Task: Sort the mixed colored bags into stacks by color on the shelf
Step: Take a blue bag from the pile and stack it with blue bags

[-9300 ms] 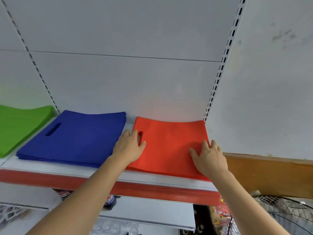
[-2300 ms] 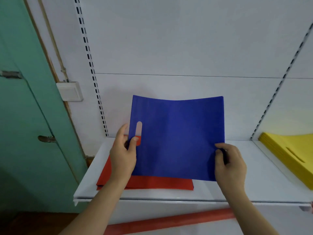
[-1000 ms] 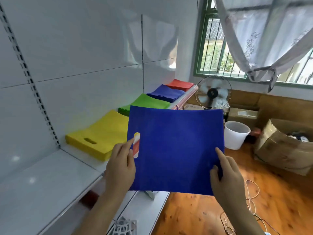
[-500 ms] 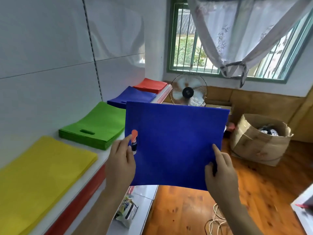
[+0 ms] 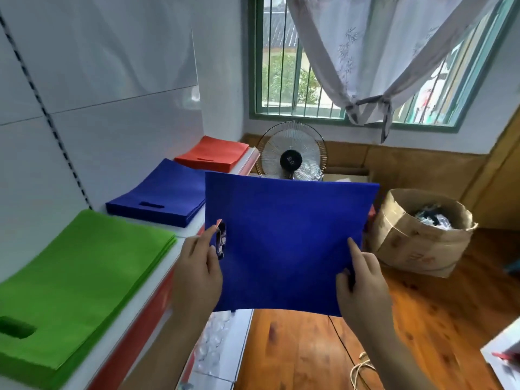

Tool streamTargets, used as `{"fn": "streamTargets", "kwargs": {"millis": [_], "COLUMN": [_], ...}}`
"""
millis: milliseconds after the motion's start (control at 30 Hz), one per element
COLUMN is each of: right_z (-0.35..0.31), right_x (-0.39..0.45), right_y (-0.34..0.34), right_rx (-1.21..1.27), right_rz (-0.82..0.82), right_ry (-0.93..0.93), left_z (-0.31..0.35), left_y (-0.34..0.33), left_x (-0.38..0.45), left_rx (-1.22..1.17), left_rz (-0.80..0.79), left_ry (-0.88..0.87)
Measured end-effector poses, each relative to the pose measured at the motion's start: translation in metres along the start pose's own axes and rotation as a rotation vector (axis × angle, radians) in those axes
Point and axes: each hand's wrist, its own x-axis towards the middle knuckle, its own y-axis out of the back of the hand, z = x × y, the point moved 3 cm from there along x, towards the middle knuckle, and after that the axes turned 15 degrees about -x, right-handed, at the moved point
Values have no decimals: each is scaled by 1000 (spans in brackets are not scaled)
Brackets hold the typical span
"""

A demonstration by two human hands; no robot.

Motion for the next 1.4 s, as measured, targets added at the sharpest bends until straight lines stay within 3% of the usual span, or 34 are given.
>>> {"fn": "streamTargets", "kwargs": {"millis": [200,400,933,1400], "right_z": [22,2,-165,-294], "right_x": [109,207,366,400], "right_y": [-66,-125,-293,-395], "right_rx": [39,135,341,439], "right_rz": [-58,-136,-233,-546], "right_ry": [64,229,635,1035], "left_z": [-32,-62,-137,-170], "left_y": [-62,-82,-33,1], "left_x": [67,116,211,204], "left_rx": [34,174,416,815], "left_rz": [70,201,588,788], "left_ry": [112,192,264,711]}}
